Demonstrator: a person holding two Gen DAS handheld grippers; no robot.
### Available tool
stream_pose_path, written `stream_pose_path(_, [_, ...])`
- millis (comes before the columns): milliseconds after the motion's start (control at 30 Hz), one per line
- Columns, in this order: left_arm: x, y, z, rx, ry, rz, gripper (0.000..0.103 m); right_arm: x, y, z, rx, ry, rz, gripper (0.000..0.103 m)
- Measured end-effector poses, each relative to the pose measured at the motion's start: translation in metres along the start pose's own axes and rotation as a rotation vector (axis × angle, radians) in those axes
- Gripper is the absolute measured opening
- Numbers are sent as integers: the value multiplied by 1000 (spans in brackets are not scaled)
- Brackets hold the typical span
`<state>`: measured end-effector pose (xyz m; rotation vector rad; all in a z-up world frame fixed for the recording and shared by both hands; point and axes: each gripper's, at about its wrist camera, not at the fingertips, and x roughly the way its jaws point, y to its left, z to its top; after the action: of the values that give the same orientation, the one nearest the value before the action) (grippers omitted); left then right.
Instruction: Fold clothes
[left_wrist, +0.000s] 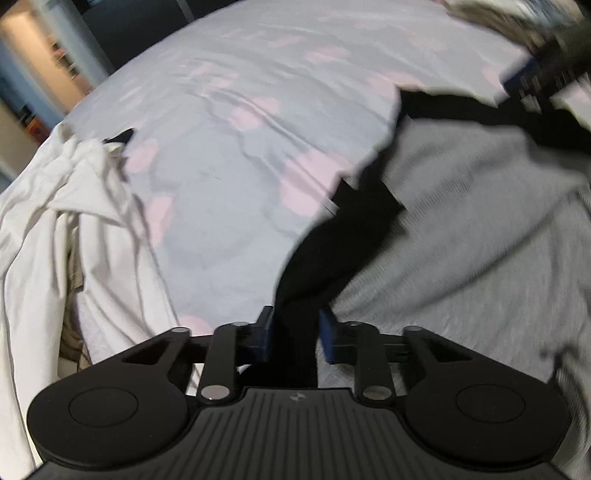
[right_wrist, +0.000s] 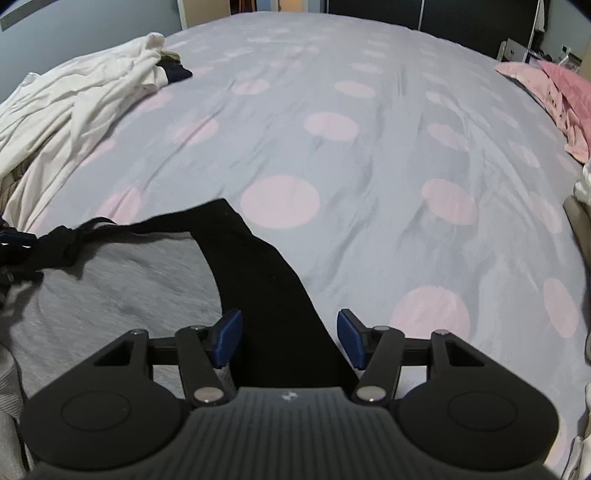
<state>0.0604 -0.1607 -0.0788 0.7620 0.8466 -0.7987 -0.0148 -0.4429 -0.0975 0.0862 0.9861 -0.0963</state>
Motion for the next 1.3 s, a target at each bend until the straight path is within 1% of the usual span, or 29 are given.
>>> stream_pose_path(33, [-3,5,2,-31,-24,42,15,3,-1,0,8,4,-5,60])
stream_pose_path(100, [-10,16,6,-93,-74,131,14,5,-4,2,46,8,-8,60])
stream_pose_path(200, [-15,33,9,-186,-92,139,14,6,-7,4,83,4,3,60])
stream_pose_path(233, [-16,35,10,-203,-91,120,15,6,-7,4,86,2,4,60])
stream_pose_path(267, [-17,35,11,-203,-89,100,18,6,-7,5,86,-2,3,60])
stream_pose_path(333, [-16,30,12,-177,-81,62,26,6,-6,6,89,-9,4,60])
stream_pose_path(367, [-16,27,11,-161,-77,47,35,6,-7,6,93,-14,6,60])
stream_pose_path(400, [-15,25,11,-146,-72,32,47,6,-7,6,98,-20,11,60])
stream_pose_path(433, [-11,24,9,-130,-60,37,49,6,-8,6,101,-24,16,60])
stream_pose_path(500, [-3,23,4,-106,-27,54,50,7,-10,5,107,-31,26,60])
stream_pose_path(567, [9,28,0,-130,24,60,50,11,-12,5,116,-28,37,60])
stream_pose_path(600, [14,33,-2,-156,44,57,50,13,-13,4,120,-23,42,60])
stream_pose_path(667, [20,46,-6,-238,60,25,53,19,-13,2,128,1,44,60])
stream_pose_path(733, [24,58,-8,-323,76,-13,53,27,-14,-1,145,30,55,60])
stream_pose_path(767, [24,62,-8,-355,83,-38,48,29,-13,-3,152,34,61,60])
stream_pose_path(800, [25,66,-8,-387,89,-63,39,31,-13,-5,156,33,63,58])
stream_pose_path(833, [24,66,-7,-399,88,-75,35,31,-11,-6,148,28,64,54])
stream_pose_path(867, [23,66,-6,-409,87,-86,27,31,-9,-7,137,22,66,44])
stream_pose_path(900, [21,65,-4,-402,79,-83,14,29,-8,-6,135,19,68,35])
stream_pose_path(933, [19,63,-2,-393,70,-79,9,28,-7,-6,134,16,70,14])
stream_pose_path(967, [17,61,-1,-385,61,-76,4,26,-5,-5,135,13,65,10])
stream_pose_path(1067, [11,56,4,-359,35,-64,3,16,0,-2,130,-14,42,7])
stream_pose_path(1200, [-15,60,13,-390,-75,-44,2,-13,4,7,134,-109,17,6])
stream_pose_path(1300, [-35,60,18,-421,-129,-62,2,-30,7,10,141,-147,2,6])
